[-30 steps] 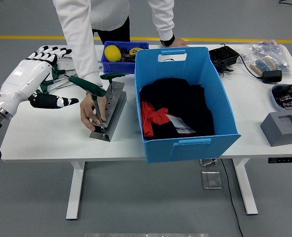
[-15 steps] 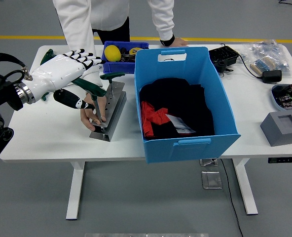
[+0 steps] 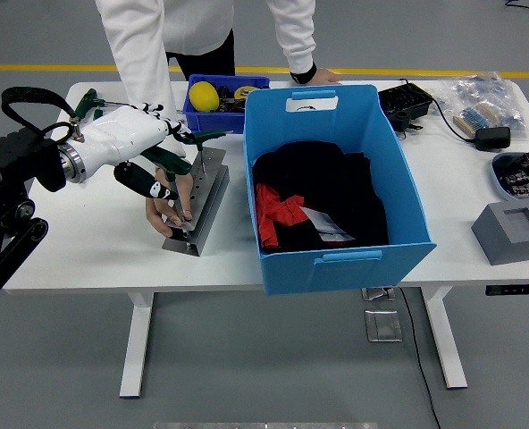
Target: Lift tool from toolbox,place it in box,lift tool from toolbox,place it in box
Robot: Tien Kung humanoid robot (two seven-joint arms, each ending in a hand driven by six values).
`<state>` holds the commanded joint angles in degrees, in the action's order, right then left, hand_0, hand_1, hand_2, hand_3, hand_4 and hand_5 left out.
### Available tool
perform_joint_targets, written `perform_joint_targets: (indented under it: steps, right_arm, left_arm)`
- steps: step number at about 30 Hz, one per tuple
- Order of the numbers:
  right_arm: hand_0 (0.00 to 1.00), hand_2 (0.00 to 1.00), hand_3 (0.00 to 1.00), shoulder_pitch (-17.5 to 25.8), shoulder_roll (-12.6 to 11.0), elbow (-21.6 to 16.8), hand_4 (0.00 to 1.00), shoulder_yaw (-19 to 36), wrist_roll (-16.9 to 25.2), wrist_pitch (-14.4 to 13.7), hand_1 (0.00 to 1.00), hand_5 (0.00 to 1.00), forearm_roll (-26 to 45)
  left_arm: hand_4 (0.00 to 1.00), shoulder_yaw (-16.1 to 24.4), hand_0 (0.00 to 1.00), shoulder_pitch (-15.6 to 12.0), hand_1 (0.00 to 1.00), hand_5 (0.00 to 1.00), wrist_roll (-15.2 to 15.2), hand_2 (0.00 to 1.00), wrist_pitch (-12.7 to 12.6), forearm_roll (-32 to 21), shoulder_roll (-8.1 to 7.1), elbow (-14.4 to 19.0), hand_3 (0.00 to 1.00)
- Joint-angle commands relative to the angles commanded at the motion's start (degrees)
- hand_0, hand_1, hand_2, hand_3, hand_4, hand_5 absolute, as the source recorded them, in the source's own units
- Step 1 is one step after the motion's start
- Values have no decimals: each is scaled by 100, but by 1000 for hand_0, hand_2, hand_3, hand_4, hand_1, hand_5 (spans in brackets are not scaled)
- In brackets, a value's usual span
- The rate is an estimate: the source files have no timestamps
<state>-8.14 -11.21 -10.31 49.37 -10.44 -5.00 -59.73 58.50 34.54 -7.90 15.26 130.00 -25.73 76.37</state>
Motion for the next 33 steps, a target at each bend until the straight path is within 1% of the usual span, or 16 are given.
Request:
perform_joint_targets:
  steps: [1,2,7,8,13,14,20,21,26,27,32,33]
  right_arm:
    - [642,731,573,-3,-2,0,834,-6,2,0,633,659,6]
    - [642,731,573,-6,-4,0,834,-10,4,-1,632,659,11]
    - [642,731,573,-20,-10,0,834,-27,11,-6,632,659,36]
    - [642,731,573,-22,-12,0,835,-29,12,-7,632,660,42]
    - [642,731,573,-36,-19,0,835,-33,15,-11,632,660,45]
    - [643,731,573,-38,-20,0,837,-33,15,-11,631,660,43]
    - [643,731,573,-50,-27,0,837,-36,16,-13,631,660,40]
    - [644,731,573,-50,-28,0,838,-38,16,-14,633,660,42]
    - [644,731,573,-39,-28,0,838,-37,14,-18,633,660,46]
    - [646,732,573,-34,-27,0,839,-36,13,-18,632,660,47]
    - [646,732,573,-16,-25,0,839,-38,9,-19,632,660,53]
    - [645,731,573,-13,-25,0,839,-39,8,-17,632,660,48]
  left_arm:
    - [998,-26,817,18,648,457,13,579,3,0,10,-30,747]
    - [998,-55,726,38,555,503,26,485,2,0,20,-67,681]
    - [998,-164,726,109,555,503,81,485,-38,0,51,-208,681]
    - [998,-178,615,118,467,586,89,411,-46,0,54,-226,606]
    - [998,-261,615,188,467,586,99,411,-136,-64,76,-351,606]
    - [998,-276,505,202,424,609,97,387,-149,-79,80,-377,569]
    - [998,-376,505,290,424,609,86,387,-150,-76,100,-551,569]
    - [998,-392,471,303,397,593,84,373,-144,-58,103,-573,504]
    - [998,-490,471,367,397,593,78,373,-142,-67,118,-676,504]
    - [998,-505,422,376,294,586,81,294,-136,-68,120,-690,436]
    - [998,-572,422,426,294,586,100,294,-119,-89,131,-740,436]
    - [998,-584,388,438,223,592,102,241,-123,-93,133,-748,382]
